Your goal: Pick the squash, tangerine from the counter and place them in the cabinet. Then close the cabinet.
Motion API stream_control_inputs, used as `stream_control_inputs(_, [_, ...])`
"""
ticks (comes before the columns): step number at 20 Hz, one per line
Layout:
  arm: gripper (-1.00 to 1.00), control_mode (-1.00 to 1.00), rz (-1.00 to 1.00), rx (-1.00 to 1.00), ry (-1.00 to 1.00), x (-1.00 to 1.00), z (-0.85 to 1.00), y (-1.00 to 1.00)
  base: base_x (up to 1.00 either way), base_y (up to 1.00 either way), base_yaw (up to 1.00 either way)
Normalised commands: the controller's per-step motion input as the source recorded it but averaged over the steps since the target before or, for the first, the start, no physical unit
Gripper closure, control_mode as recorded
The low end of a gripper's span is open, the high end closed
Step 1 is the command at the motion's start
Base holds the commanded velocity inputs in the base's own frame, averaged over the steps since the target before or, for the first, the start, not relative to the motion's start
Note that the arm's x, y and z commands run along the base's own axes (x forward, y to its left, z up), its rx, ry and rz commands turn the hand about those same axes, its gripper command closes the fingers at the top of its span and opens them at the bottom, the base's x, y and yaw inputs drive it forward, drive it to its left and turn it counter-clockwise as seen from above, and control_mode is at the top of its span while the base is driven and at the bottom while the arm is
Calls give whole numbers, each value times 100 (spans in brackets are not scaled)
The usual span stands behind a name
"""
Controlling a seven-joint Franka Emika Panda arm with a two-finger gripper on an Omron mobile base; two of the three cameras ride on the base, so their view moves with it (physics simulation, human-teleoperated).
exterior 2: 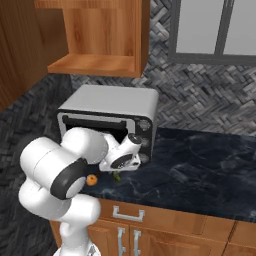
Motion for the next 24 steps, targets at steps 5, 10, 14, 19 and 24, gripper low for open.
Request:
stream_control_inputs(5, [100, -100, 0, 0, -11, -37, 84, 12, 0, 0, 0])
stream_control_inputs(10, [100, -100, 0, -8, -8, -20, 100, 19, 0, 0, 0])
stream_control_inputs(14, [100, -100, 0, -7, -6, -37, 100, 9, 0, 0, 0])
stream_control_inputs(19, [100, -100, 0, -5, -9, -56, 100, 0, 0, 0, 0])
stream_control_inputs(24, [100, -100, -3, -5, -15, -51, 100, 0, 0, 0, 0])
